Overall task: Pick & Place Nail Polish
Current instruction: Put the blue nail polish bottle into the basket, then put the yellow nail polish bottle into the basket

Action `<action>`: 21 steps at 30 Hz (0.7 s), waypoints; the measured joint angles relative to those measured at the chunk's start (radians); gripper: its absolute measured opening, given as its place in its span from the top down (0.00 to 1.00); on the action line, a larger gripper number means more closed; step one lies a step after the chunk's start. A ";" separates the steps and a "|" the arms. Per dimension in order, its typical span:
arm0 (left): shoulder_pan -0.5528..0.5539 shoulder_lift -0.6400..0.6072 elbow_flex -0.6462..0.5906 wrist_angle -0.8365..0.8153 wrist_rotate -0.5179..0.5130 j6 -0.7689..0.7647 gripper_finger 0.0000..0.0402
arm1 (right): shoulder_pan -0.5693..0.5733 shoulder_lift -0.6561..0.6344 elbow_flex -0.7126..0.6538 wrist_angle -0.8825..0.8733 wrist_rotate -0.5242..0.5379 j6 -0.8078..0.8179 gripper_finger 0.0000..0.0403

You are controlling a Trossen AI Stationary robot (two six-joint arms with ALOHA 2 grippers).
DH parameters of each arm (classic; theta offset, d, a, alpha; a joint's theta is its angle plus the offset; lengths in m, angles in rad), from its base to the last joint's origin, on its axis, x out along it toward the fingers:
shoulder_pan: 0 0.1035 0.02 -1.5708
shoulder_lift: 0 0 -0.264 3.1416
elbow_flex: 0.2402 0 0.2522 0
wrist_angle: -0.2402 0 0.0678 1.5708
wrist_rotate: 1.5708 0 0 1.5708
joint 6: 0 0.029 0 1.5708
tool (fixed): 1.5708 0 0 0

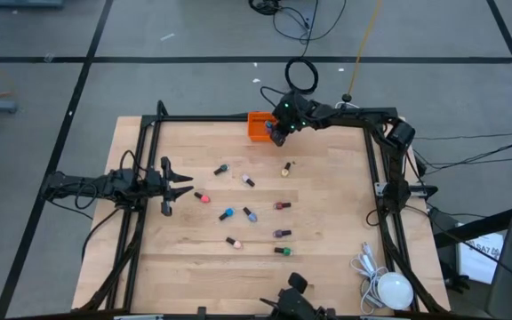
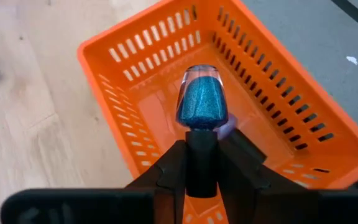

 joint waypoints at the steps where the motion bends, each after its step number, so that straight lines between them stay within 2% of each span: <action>1: 0.000 0.000 0.000 0.000 0.000 0.000 0.69 | 0.001 0.000 0.000 0.000 0.000 0.000 0.81; 8: 0.000 0.000 0.000 0.000 0.000 0.000 0.69 | 0.007 0.000 0.000 0.004 0.000 0.000 0.73; 21: 0.000 0.000 0.000 0.000 0.000 0.000 0.69 | 0.052 -0.045 -0.002 0.002 0.000 -0.032 0.74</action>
